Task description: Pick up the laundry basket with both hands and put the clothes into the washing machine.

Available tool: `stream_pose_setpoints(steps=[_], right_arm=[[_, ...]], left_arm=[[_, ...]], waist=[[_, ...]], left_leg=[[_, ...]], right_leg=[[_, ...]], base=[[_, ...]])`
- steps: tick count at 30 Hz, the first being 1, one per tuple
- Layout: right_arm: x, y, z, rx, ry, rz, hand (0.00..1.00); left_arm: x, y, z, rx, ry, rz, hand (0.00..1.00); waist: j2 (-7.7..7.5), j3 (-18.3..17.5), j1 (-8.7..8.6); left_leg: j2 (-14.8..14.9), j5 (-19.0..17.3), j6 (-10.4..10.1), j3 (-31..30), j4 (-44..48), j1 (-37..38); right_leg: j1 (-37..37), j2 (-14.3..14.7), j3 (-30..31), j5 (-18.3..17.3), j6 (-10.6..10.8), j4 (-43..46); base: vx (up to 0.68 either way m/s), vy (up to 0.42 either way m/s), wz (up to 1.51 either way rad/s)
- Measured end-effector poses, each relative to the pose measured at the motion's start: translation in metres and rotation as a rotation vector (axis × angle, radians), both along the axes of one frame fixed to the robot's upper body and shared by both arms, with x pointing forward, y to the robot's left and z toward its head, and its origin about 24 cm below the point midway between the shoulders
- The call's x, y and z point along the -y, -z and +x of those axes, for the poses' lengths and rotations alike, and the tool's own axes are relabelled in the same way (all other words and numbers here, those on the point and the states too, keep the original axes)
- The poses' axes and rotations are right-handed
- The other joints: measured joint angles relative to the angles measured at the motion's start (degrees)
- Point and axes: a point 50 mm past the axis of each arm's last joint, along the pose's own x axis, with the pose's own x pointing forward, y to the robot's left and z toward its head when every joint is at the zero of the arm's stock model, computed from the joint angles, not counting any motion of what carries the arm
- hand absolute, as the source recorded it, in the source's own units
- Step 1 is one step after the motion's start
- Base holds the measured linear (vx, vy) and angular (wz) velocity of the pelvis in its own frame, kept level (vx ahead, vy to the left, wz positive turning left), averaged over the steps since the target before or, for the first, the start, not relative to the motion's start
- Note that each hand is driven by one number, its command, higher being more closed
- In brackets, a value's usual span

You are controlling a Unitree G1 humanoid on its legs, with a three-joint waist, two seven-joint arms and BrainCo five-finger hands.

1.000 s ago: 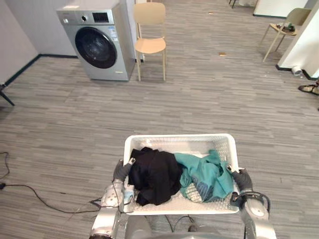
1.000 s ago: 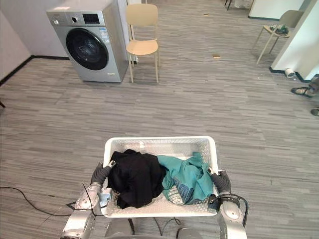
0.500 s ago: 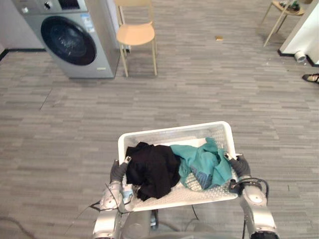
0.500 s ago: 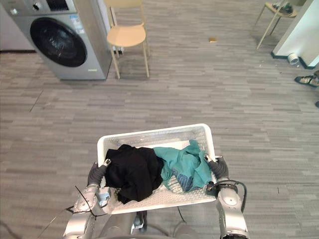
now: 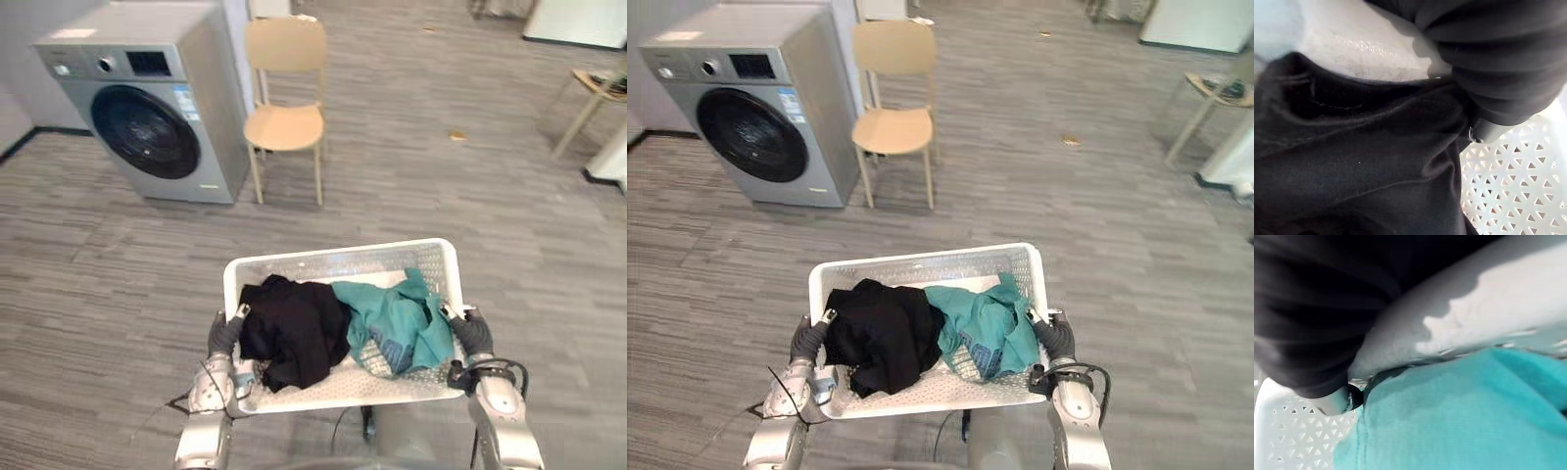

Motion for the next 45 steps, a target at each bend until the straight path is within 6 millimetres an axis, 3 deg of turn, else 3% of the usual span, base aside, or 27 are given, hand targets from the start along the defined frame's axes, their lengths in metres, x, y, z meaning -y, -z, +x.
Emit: stream_pose_setpoints(steps=[1,2,4,6,9,10,11,14,16,17,18,19,20,21,22,23,25,27,29,31,32,34,36,38,40,42,45], right_arm=[[-0.003,-0.003,0.001,0.012,-0.015,0.000,1.00],[-0.004,-0.003,0.000,0.013,-0.006,0.010,1.00],[-0.002,-0.004,-0.003,0.017,0.010,0.004,1.00],[-0.001,-0.008,-0.002,0.036,0.016,0.000,1.00],[-0.002,-0.009,0.000,0.041,0.015,0.001,1.00],[-0.002,-0.009,0.000,0.041,0.014,0.000,1.00],[-0.002,-0.011,0.003,0.049,0.011,-0.003,1.00],[0.001,-0.011,0.003,0.050,0.020,-0.007,1.00],[0.001,-0.008,0.002,0.037,0.028,0.000,1.00],[0.001,-0.005,0.001,0.029,0.033,0.008,1.00],[-0.003,-0.001,0.000,0.015,0.040,0.030,1.00],[-0.006,0.005,0.000,-0.003,0.046,0.045,1.00],[-0.008,0.009,-0.001,-0.023,0.048,0.051,1.00],[-0.008,0.012,0.000,-0.033,0.047,0.049,1.00],[-0.012,0.014,0.002,-0.039,0.044,0.061,1.00],[-0.016,0.015,0.002,-0.037,0.043,0.072,1.00],[-0.017,0.010,0.002,-0.018,0.044,0.078,1.00],[-0.017,0.000,-0.003,0.024,0.048,0.073,1.00],[-0.018,-0.015,-0.005,0.086,0.049,0.068,1.00],[-0.017,-0.017,-0.008,0.096,0.049,0.059,1.00],[-0.015,-0.017,-0.008,0.095,0.049,0.045,1.00],[-0.016,-0.018,-0.007,0.097,0.046,0.045,1.00],[-0.016,-0.020,-0.010,0.102,0.042,0.048,1.00],[-0.015,-0.020,-0.013,0.102,0.050,0.052,1.00],[-0.016,-0.021,-0.013,0.104,0.051,0.056,1.00],[-0.017,-0.020,-0.014,0.101,0.051,0.061,1.00],[-0.018,-0.018,-0.013,0.094,0.044,0.064,1.00]], left_arm=[[-0.001,0.001,-0.001,-0.002,-0.019,-0.005,1.00],[0.000,0.000,-0.001,0.001,-0.015,-0.008,1.00],[0.001,0.000,-0.001,0.001,-0.007,-0.006,1.00],[0.001,0.000,-0.001,0.012,-0.008,-0.005,1.00],[0.001,-0.001,0.000,0.015,-0.010,-0.005,1.00],[0.001,0.000,-0.001,0.013,-0.011,-0.006,1.00],[0.001,-0.002,0.000,0.020,-0.013,-0.006,1.00],[0.002,-0.003,0.000,0.027,-0.011,-0.005,1.00],[0.003,-0.002,0.000,0.022,-0.010,-0.004,1.00],[0.003,-0.002,0.000,0.021,-0.007,0.002,1.00],[-0.001,-0.003,0.000,0.017,-0.001,0.026,1.00],[-0.005,-0.003,0.000,0.006,0.005,0.049,1.00],[-0.006,-0.001,-0.001,-0.009,0.005,0.053,1.00],[-0.007,-0.001,-0.002,-0.015,0.006,0.059,1.00],[-0.011,-0.001,-0.002,-0.017,0.000,0.073,1.00],[-0.013,-0.003,-0.001,-0.013,-0.010,0.085,1.00],[-0.014,-0.009,0.000,0.008,-0.012,0.106,1.00],[-0.013,-0.017,0.003,0.044,-0.008,0.111,1.00],[-0.014,-0.031,0.006,0.106,-0.009,0.123,1.00],[-0.013,-0.031,0.006,0.109,-0.011,0.124,1.00],[-0.011,-0.029,0.005,0.097,-0.022,0.111,1.00],[-0.012,-0.030,0.006,0.105,-0.032,0.117,1.00],[-0.011,-0.029,0.005,0.097,-0.037,0.113,1.00],[-0.010,-0.029,0.005,0.101,-0.036,0.110,1.00],[-0.011,-0.030,0.005,0.105,-0.034,0.116,1.00],[-0.011,-0.030,0.005,0.105,-0.033,0.116,1.00],[-0.011,-0.029,0.005,0.101,-0.033,0.117,1.00]], waist=[[0.48,0.0,0.18],[1.29,0.2,0.83],[0.52,0.6,1.70],[-0.33,0.6,1.84],[-0.50,1.0,3.25],[-0.62,1.0,3.35],[-1.14,1.1,3.63],[-1.19,0.9,4.59],[-2.18,0.0,4.24],[-3.23,0.0,4.21],[-6.09,0.0,4.18],[-8.20,0.0,3.93],[-8.42,0.0,3.82],[-8.03,0.2,3.17],[-6.82,0.5,2.87],[-5.65,0.5,2.39],[-4.39,0.8,1.17],[-4.10,0.7,0.52],[-5.12,0.1,-0.18],[-4.56,-0.6,-1.13],[-2.63,-1.8,-0.42],[-1.47,-1.2,-0.37],[0.01,-0.4,0.41],[1.05,-0.6,0.71],[0.51,-0.5,1.26],[-0.10,-0.1,1.32],[-1.09,0.5,1.42]], left_leg=[[3.8,11.6,1.0,0.3,13.0,-6.5],[8.7,11.2,2.9,2.8,23.8,-12.1],[10.0,8.2,6.4,5.1,30.9,-18.9],[7.5,5.0,6.6,7.6,27.7,-24.1],[2.7,2.2,4.1,10.0,6.0,-29.5],[1.6,2.4,3.7,9.9,0.0,-29.4],[-1.8,4.7,0.2,6.8,-16.0,-29.3],[-3.1,8.4,-2.1,5.0,-22.8,-28.9],[-6.2,12.1,-0.1,5.7,-17.2,-28.6],[-7.0,10.4,1.8,6.2,-15.3,-28.3],[-9.2,7.5,3.1,8.3,-13.7,-26.4],[-11.3,4.0,4.4,9.8,-12.5,-23.6],[-12.0,1.8,5.1,9.9,-12.4,-20.8],[-11.9,0.3,5.5,9.9,-12.6,-18.7],[-11.5,-1.7,6.2,9.8,-13.6,-14.7],[-11.3,-2.7,6.7,9.4,-16.0,-10.8],[-10.9,-3.5,6.9,8.2,-19.9,-5.3],[-10.6,-3.6,6.8,7.9,-23.3,-0.4],[-10.7,-5.9,3.2,7.8,-24.7,3.4],[-10.4,-7.5,1.3,6.3,-24.5,6.3],[-8.3,-6.9,0.1,5.4,-22.0,6.4],[-6.2,-2.8,-1.0,5.8,-9.0,2.2],[0.0,15.5,-1.5,7.6,15.8,-7.1],[5.2,13.2,1.3,9.2,27.5,-13.8],[7.9,10.9,3.4,11.5,28.4,-18.0],[9.5,8.4,2.8,12.7,21.9,-19.8],[6.7,7.9,2.6,9.6,-0.3,-18.9]], right_leg=[[3.3,1.0,-1.5,-1.9,-1.6,-0.9],[8.5,3.1,-2.4,-2.6,-2.7,-4.4],[16.5,3.8,-3.1,-3.4,-4.0,-10.5],[21.2,3.3,-3.0,-4.8,-4.2,-14.1],[25.7,2.8,-1.8,-8.2,-3.8,-15.2],[26.6,2.4,-1.6,-8.4,-3.6,-15.5],[28.6,1.0,-0.6,-10.5,-2.5,-15.8],[31.3,-1.0,1.8,-14.6,0.9,-15.2],[30.4,-4.3,4.3,-17.5,4.0,-6.7],[28.4,-5.6,5.3,-17.5,4.1,-0.8],[23.6,-8.5,6.8,-15.2,7.6,11.5],[19.7,-11.3,7.3,-7.5,9.8,22.4],[17.3,-12.4,7.0,2.3,8.9,28.4],[15.8,-12.7,6.6,2.8,7.9,31.9],[12.4,-12.0,5.6,-1.7,3.8,36.2],[8.8,-9.9,4.5,-5.5,2.0,35.7],[4.1,-5.7,3.6,-9.1,2.1,29.0],[1.6,-3.7,0.5,-8.8,2.1,13.6],[-0.1,-2.4,-3.0,-1.8,0.4,-6.9],[1.1,-1.8,-3.2,7.5,-2.1,-7.4],[2.0,-0.7,-4.2,5.3,-2.7,-6.4],[4.8,0.4,-5.2,2.0,-3.5,-5.3],[13.0,2.0,-4.8,-1.5,-4.4,-8.5],[17.8,3.4,-4.2,-2.1,-4.8,-12.1],[22.3,3.0,-2.8,-2.2,-4.8,-15.9],[24.5,1.9,-1.9,-2.1,-4.8,-17.0],[26.3,-0.8,0.3,-2.2,-4.7,-16.6]], base=[[0.79,-0.363,0.29],[0.65,-0.305,0.27],[0.60,-0.247,0.25],[0.51,-0.174,0.15],[0.47,-0.044,-0.15],[0.69,0.070,-0.27],[0.50,0.095,-0.30],[0.44,0.161,-0.45],[0.62,0.322,-0.37],[0.72,0.347,-0.25],[0.62,0.266,-0.18],[0.63,0.247,-0.13],[0.50,0.192,-0.05],[0.50,0.176,-0.13],[0.71,0.250,-0.10],[0.71,0.237,-0.04],[0.63,0.132,0.30],[0.60,0.042,0.48],[0.61,-0.014,0.58],[0.63,-0.048,0.58],[0.77,-0.073,0.24],[0.59,-0.098,0.01],[0.53,-0.092,-0.14],[0.51,-0.037,-0.31],[0.45,-0.021,-0.43],[0.42,0.029,-0.38],[0.31,0.156,-0.37]])
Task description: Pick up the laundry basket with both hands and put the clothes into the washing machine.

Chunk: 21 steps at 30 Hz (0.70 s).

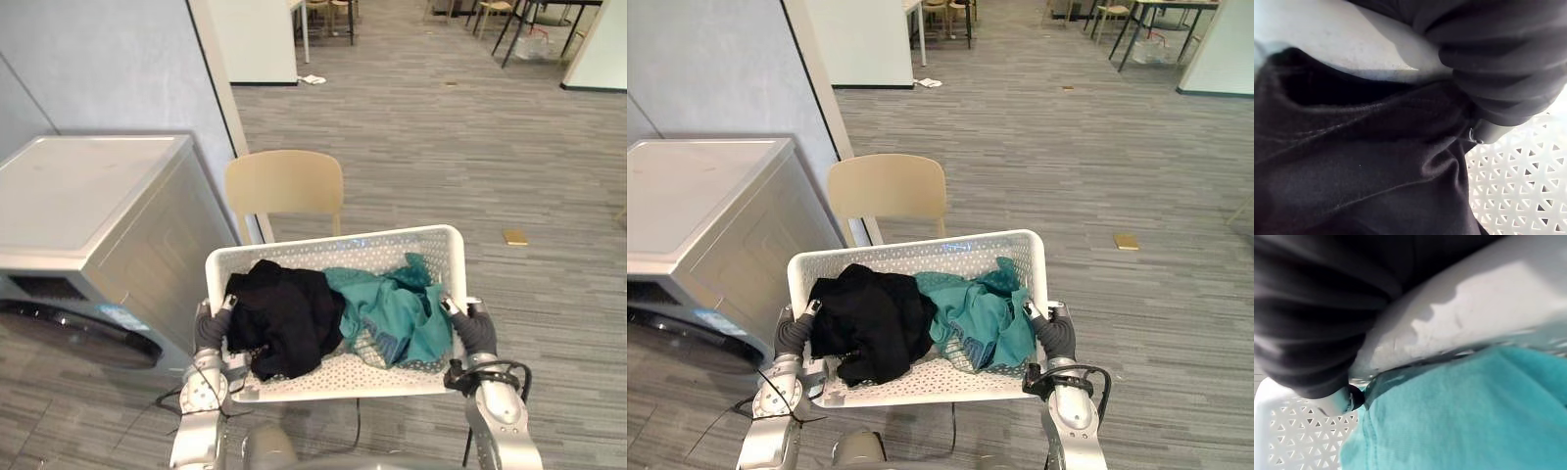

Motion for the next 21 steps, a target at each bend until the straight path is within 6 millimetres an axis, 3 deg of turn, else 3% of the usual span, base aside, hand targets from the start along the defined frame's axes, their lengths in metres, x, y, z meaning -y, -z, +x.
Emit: stream_pose_setpoints(steps=[1,3,4,5,7,9,13,16,21], right_arm=[[-0.001,0.001,0.000,-0.004,-0.005,0.003,1.00],[-0.003,0.003,-0.002,-0.006,-0.016,0.013,1.00],[-0.003,0.006,-0.004,-0.019,-0.022,0.022,1.00],[-0.006,0.014,-0.006,-0.046,-0.020,0.050,1.00],[-0.009,0.018,-0.009,-0.063,-0.021,0.075,1.00],[-0.013,0.022,-0.011,-0.081,-0.034,0.081,1.00],[-0.016,0.025,0.002,-0.079,-0.054,0.095,1.00],[-0.017,0.020,0.019,-0.042,-0.059,0.099,1.00],[-0.004,-0.003,0.052,0.059,-0.008,0.097,1.00]], left_arm=[[0.000,0.001,-0.001,-0.003,-0.002,0.000,1.00],[-0.003,0.001,-0.002,-0.007,-0.007,0.005,1.00],[-0.003,0.003,-0.005,-0.014,-0.010,0.006,1.00],[-0.007,0.003,-0.006,-0.023,-0.012,0.019,1.00],[-0.011,0.005,-0.009,-0.041,-0.010,0.044,1.00],[-0.015,0.008,-0.014,-0.058,-0.021,0.052,1.00],[-0.020,0.004,-0.012,-0.042,-0.031,0.053,1.00],[-0.018,-0.002,0.001,-0.005,-0.016,0.049,1.00],[-0.009,-0.025,0.053,0.098,0.054,0.035,1.00]], waist=[[-0.05,0.0,0.13],[0.81,-0.6,0.30],[2.20,-1.9,0.24],[0.61,-2.2,-0.36],[-2.35,-2.4,-0.06],[-3.76,-3.1,0.20],[-3.72,-2.8,0.52],[-3.12,-0.8,0.98],[-3.03,5.5,1.17]], left_leg=[[-2.0,0.2,-0.3,-3.8,-9.1,1.2],[-4.5,3.9,-2.8,-9.9,-21.0,3.4],[-4.2,5.3,-7.2,-11.9,-23.4,3.9],[-5.4,2.6,-8.6,-11.7,-24.3,4.5],[-7.7,2.4,-8.1,-10.5,-24.8,4.7],[-9.2,1.7,-7.0,-9.6,-24.9,4.7],[-9.4,1.1,-6.3,-7.3,-25.4,3.7],[-8.4,1.2,-6.3,-5.6,-24.5,-0.7],[-7.3,4.1,-6.2,-5.4,-24.1,-9.0]], right_leg=[[0.2,-0.8,1.2,-0.3,0.5,0.4],[0.0,-1.7,3.0,-2.8,4.7,1.9],[-0.1,-1.5,3.7,-5.4,8.4,2.1],[-0.2,-3.0,4.2,-6.4,9.7,2.1],[-0.4,-5.6,4.5,-5.8,10.7,1.6],[-0.4,-7.1,4.5,-4.8,12.0,0.6],[-2.6,-7.9,6.2,-4.4,12.2,-0.1],[-7.2,-7.1,7.8,-4.0,12.7,-0.2],[-17.6,-5.6,9.5,-2.1,13.3,2.7]], base=[[0.25,0.243,-0.50],[0.25,0.300,-0.53],[0.27,0.323,-0.30],[0.25,0.317,-0.20],[0.17,0.283,-0.01],[0.09,0.189,0.03],[-0.03,0.089,-0.22],[-0.18,0.037,-0.41],[-0.20,0.023,-0.19]])
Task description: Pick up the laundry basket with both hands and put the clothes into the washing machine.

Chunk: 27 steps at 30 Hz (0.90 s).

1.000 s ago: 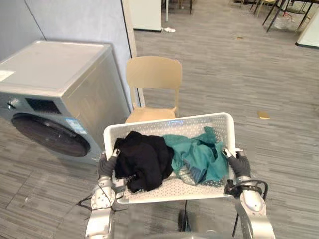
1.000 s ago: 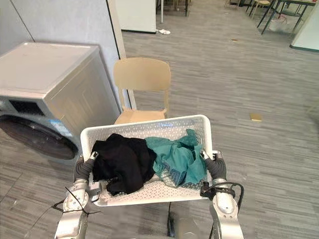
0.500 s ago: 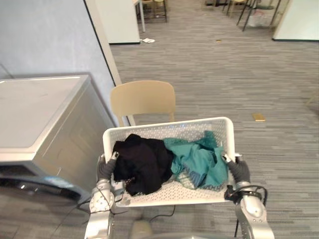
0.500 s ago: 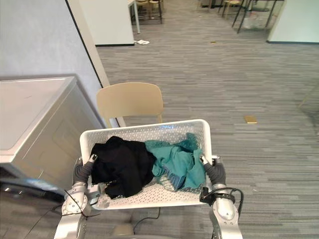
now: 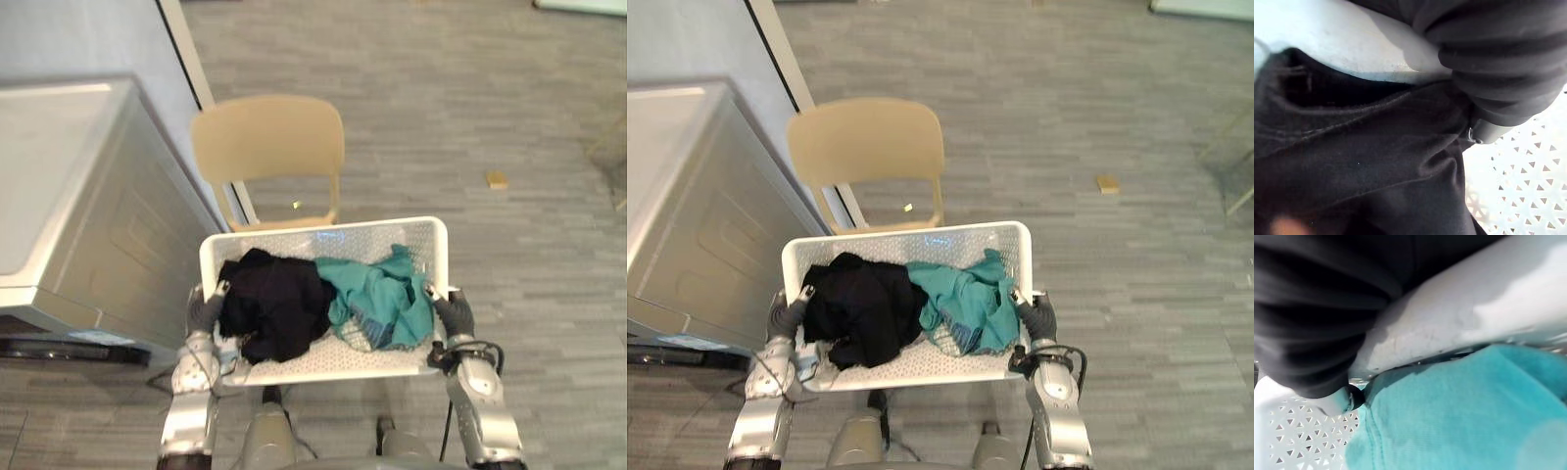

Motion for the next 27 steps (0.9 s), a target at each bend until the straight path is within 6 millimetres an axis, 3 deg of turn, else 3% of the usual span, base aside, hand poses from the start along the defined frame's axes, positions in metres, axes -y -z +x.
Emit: stream_pose_setpoints(steps=[3,7,11,13,19,22,27], right_arm=[[0.003,-0.027,0.027,0.101,0.018,-0.015,1.00],[0.009,-0.083,0.070,0.265,0.068,-0.033,1.00],[0.012,-0.147,0.091,0.462,0.105,-0.030,1.00],[0.015,-0.169,0.096,0.525,0.115,-0.018,1.00],[0.010,-0.214,0.118,0.596,0.075,0.015,1.00],[0.011,-0.226,0.128,0.589,0.058,0.037,1.00],[0.003,-0.229,0.141,0.537,-0.019,0.045,1.00]], left_arm=[[-0.001,-0.031,0.037,0.096,0.012,0.032,1.00],[0.006,-0.097,0.096,0.241,0.038,0.050,1.00],[0.011,-0.173,0.118,0.439,0.048,0.066,1.00],[0.016,-0.200,0.126,0.496,0.057,0.060,1.00],[0.009,-0.249,0.137,0.563,0.037,0.063,1.00],[0.010,-0.263,0.142,0.563,0.039,0.063,1.00],[-0.001,-0.261,0.147,0.516,0.028,0.061,1.00]], waist=[[-0.85,3.9,0.11],[-0.96,7.5,0.33],[-0.90,11.4,1.09],[-0.86,12.0,2.03],[-0.86,14.9,2.31],[-0.83,15.6,3.39],[-0.88,15.9,3.68]], left_leg=[[-0.1,2.3,0.2,0.2,-0.4,-3.6],[-0.4,5.5,0.7,-0.4,-2.1,-8.1],[-0.2,7.0,0.8,-1.4,-2.5,-11.4],[-0.1,7.8,0.5,-1.9,-3.5,-12.9],[0.4,8.9,0.0,-3.6,-4.1,-16.4],[1.1,10.1,-0.3,-3.5,-5.4,-17.7],[2.0,10.9,-0.8,-3.4,-7.4,-17.8]], right_leg=[[-5.4,0.2,1.0,0.6,0.4,2.5],[-10.4,0.3,0.4,1.8,0.8,3.2],[-13.3,0.6,-0.6,2.6,0.7,3.3],[-14.9,0.8,-1.1,2.7,0.6,3.3],[-17.3,1.3,-3.3,2.8,0.4,3.3],[-19.1,1.8,-3.7,3.6,-0.2,3.3],[-19.8,2.1,-5.1,3.7,-0.4,3.3]], base=[[-0.15,-0.001,-0.11],[-0.10,-0.002,0.08],[-0.03,0.004,0.08],[0.02,-0.020,0.06],[0.04,-0.023,0.11],[0.05,-0.013,0.00],[0.05,-0.014,0.02]])
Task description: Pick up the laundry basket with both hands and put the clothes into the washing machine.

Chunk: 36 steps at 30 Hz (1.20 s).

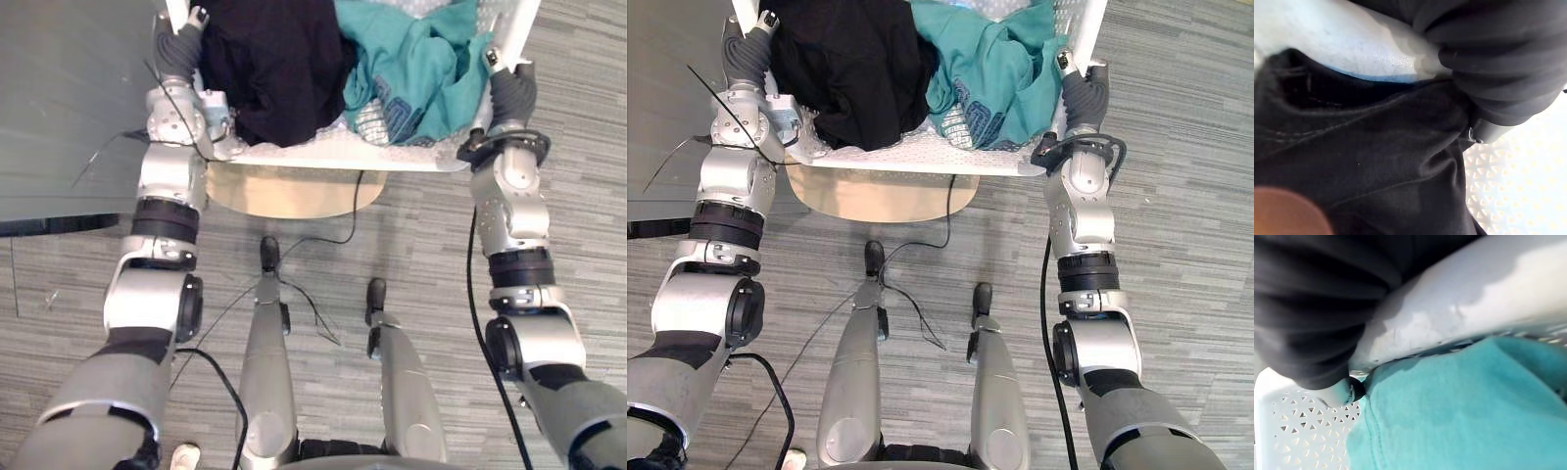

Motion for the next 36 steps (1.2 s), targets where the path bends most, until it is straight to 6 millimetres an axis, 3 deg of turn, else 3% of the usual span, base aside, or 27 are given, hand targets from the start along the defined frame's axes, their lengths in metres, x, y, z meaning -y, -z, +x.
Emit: stream_pose_setpoints(steps=[6,11,16,26,36], right_arm=[[0.000,-0.002,0.000,-0.011,-0.074,-0.052,1.00],[0.003,0.006,0.008,-0.068,-0.153,-0.067,1.00],[-0.005,0.012,0.017,-0.140,-0.200,-0.085,1.00],[-0.023,-0.003,0.023,-0.153,-0.266,-0.210,1.00],[-0.020,-0.013,0.025,-0.149,-0.260,-0.238,1.00]], left_arm=[[-0.007,-0.012,0.000,-0.007,-0.002,0.051,1.00],[-0.007,-0.043,-0.003,0.029,0.004,0.138,1.00],[-0.017,-0.038,0.002,-0.034,-0.020,0.180,1.00],[-0.042,-0.050,-0.006,-0.047,-0.082,0.244,1.00],[-0.043,-0.053,-0.006,-0.062,-0.080,0.251,1.00]], waist=[[0.00,0.0,0.10],[-0.01,0.0,1.29],[-0.01,0.0,1.26],[-0.01,0.0,1.13],[-0.25,0.1,1.17]], left_leg=[[0.3,0.5,-0.5,0.4,-0.5,0.0],[1.9,0.5,-0.5,0.8,-0.5,0.0],[2.2,1.0,-1.2,0.9,-1.3,0.0],[3.2,3.4,-1.3,1.3,-4.3,-0.6],[3.1,3.6,-1.0,0.1,-3.5,-2.5]], right_leg=[[-0.1,0.4,-0.3,0.0,0.0,0.0],[-0.2,1.6,-1.0,0.5,-0.7,0.0],[-0.7,2.1,-1.4,0.5,-0.8,0.0],[-2.3,3.1,-2.0,1.2,-1.8,-1.0],[-2.3,2.9,-4.1,1.6,-2.4,-2.4]], base=[[0.05,-0.009,0.00],[0.01,-0.017,-0.07],[-0.01,-0.009,-0.03],[-0.02,-0.003,-0.04],[0.01,0.006,0.02]])
